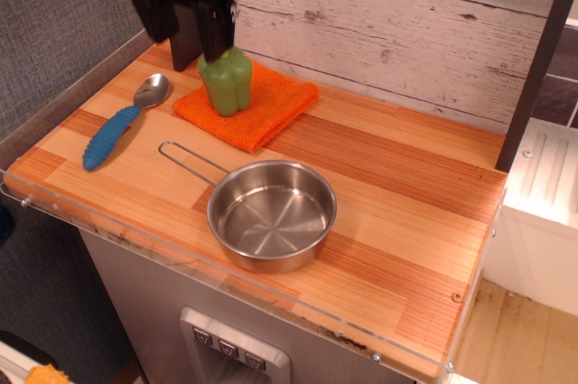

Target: Put green pepper on top of orange cloth

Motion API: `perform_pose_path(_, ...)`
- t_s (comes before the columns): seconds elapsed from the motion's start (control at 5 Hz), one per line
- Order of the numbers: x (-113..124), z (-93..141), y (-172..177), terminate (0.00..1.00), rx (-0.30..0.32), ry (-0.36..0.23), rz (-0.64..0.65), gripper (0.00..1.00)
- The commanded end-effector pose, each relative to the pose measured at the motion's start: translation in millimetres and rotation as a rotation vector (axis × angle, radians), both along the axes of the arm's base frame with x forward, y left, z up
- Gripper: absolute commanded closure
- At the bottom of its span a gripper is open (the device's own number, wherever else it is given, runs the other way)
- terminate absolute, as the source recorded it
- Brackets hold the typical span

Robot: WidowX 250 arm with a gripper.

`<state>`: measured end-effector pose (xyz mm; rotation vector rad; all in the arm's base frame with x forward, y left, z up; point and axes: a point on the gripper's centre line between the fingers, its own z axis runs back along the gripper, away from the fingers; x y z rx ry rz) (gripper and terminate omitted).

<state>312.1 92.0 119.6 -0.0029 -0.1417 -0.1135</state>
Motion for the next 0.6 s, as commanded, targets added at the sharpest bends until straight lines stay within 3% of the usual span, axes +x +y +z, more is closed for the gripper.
perform_pose_path(0.0, -26.0, -11.9, -22.5, 0.0, 0.062, 0.062, -0.044, 0.0)
perform_pose_path(0.2, -26.0, -11.9, -22.5, 0.0, 0.062, 0.062, -0.044, 0.0)
perform_pose_path(0.4, -26.0, -11.9, -22.5, 1.0, 0.062, 0.062, -0.044, 0.0)
